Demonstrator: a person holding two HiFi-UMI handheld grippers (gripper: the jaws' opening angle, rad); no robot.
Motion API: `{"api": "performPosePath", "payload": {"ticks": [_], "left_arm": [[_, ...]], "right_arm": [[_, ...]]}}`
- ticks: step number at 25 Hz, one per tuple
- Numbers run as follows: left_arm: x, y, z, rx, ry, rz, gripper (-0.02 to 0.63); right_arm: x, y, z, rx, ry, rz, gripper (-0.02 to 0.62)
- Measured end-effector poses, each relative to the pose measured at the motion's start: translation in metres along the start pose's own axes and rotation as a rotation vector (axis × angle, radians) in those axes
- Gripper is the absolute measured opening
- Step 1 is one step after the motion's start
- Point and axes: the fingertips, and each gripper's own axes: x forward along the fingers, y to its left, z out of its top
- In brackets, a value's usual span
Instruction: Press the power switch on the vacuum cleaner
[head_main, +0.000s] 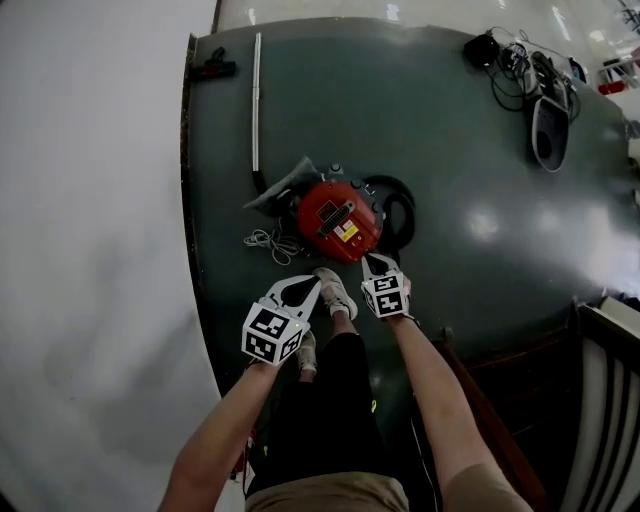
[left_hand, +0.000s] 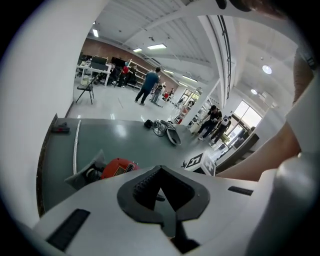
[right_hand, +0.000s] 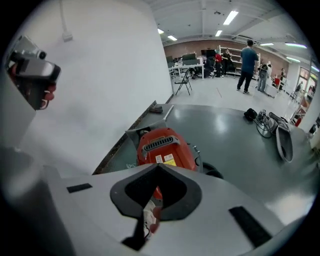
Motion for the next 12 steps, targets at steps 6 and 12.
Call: {"api": "performPosePath", "payload": {"ticks": [6, 12], "left_arm": [[0.033, 0.008, -0.028, -0.015, 0.082, 0.008, 0.003], [0.05, 0.015, -0.051, -0.079, 0.134, 0.025, 0.003]], "right_arm": [[0.055, -0.008, -0.028, -0.085, 0.121, 0.009, 0.008], [0.088, -0.007, -0.049, -0.184, 0.193, 0.013, 0.008]]}}
